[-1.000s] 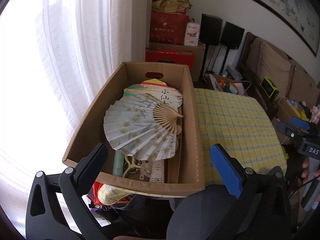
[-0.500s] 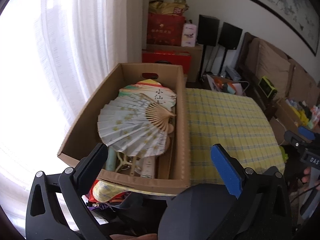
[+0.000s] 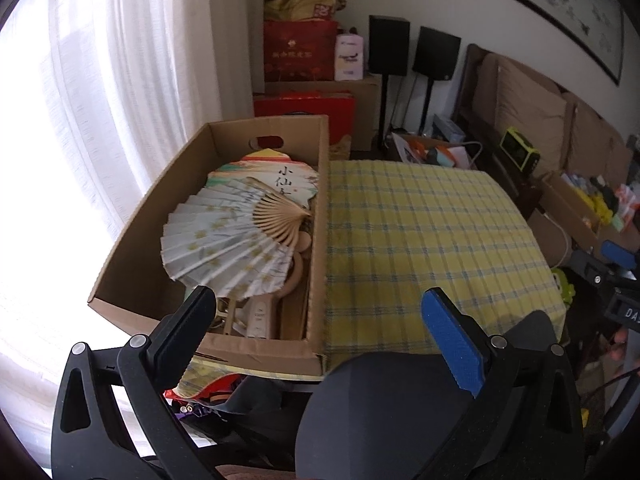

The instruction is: Organize objects

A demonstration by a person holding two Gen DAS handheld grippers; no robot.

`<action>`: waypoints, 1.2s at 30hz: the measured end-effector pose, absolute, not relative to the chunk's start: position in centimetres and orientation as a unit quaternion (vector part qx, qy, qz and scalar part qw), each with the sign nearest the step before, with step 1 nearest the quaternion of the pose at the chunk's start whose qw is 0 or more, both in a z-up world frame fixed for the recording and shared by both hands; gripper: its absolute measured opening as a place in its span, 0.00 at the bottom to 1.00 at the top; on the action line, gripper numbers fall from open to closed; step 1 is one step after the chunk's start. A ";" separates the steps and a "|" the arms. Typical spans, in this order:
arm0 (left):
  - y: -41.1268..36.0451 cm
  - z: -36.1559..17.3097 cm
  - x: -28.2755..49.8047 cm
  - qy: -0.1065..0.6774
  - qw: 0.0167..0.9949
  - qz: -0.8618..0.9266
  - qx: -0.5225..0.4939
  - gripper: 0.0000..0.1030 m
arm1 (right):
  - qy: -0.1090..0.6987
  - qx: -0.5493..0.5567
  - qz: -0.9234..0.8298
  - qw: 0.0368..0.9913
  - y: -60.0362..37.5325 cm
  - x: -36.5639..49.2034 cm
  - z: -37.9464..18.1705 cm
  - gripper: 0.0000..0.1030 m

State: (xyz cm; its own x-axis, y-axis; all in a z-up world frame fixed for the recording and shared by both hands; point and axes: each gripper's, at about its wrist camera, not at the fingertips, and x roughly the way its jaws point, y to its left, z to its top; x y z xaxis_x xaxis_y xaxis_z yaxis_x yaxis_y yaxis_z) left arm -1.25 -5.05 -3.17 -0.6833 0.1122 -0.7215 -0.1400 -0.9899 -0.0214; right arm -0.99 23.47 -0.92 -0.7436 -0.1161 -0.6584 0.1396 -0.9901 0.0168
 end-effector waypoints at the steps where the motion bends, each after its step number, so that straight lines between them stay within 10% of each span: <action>1: -4.9 -3.2 -1.1 0.018 0.069 0.917 -0.392 1.00 | 0.016 0.350 -0.934 0.066 23.6 -0.7 -0.9 1.00; 36: -1.7 -3.0 1.0 0.046 0.051 0.925 -0.373 1.00 | 0.024 0.347 -0.935 0.069 22.6 1.1 -1.2 1.00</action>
State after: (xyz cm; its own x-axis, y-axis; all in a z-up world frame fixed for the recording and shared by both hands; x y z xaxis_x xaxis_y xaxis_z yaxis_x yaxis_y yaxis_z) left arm 1.04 -1.66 -2.96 -0.7171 0.0604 -0.6943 -0.1290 -0.9905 0.0470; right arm 1.12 22.60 -1.17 -0.7502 -0.1117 -0.6517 0.1446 -0.9895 0.0032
